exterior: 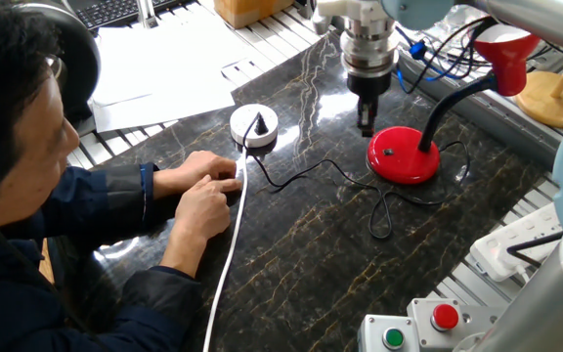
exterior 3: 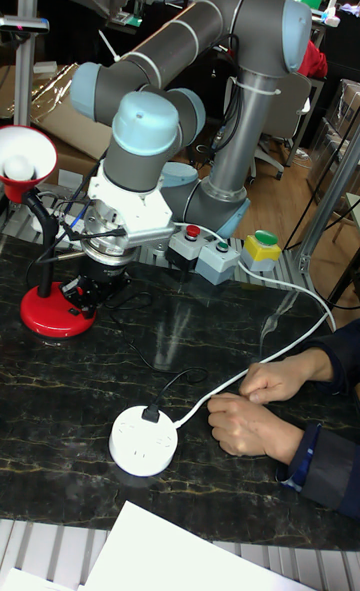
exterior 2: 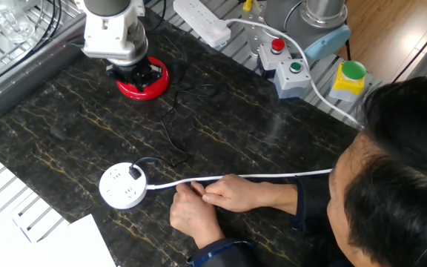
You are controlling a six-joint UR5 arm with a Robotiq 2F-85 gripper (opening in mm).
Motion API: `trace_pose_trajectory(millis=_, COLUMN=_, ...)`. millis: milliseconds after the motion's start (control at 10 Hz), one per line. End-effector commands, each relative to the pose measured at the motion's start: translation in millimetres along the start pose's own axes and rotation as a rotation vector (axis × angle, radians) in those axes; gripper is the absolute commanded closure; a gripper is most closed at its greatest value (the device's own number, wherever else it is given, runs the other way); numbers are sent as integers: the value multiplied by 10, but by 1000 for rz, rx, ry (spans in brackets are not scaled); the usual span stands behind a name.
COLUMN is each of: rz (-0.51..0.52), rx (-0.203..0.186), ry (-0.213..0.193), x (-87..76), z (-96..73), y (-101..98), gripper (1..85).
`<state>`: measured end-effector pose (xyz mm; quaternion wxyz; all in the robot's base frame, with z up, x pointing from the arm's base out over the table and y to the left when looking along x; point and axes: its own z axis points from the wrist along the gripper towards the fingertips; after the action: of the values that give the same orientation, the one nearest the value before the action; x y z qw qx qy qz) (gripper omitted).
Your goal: Plug in the power cord of the desk lamp, turn on the socket, and light up the desk lamp
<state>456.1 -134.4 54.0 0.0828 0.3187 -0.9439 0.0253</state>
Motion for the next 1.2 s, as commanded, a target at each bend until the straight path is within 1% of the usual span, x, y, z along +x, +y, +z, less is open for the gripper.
trace_pose_trajectory(millis=0, rz=-20, rx=-16, ry=9, x=191, z=113, y=23, gripper=837)
trace_pose_trajectory(millis=300, rz=-18, rx=-5, ry=-17, x=167, z=236, y=33, gripper=837)
trace_pose_trajectory(millis=500, rz=-19, rx=0, ry=-31, x=150, z=274, y=32, gripper=837)
trace_pose_trajectory(millis=700, rz=-16, rx=3, ry=-37, x=147, z=313, y=39, gripper=837)
trace_pose_trajectory(millis=1100, rz=-10, rx=-5, ry=-43, x=145, z=327, y=59, gripper=837)
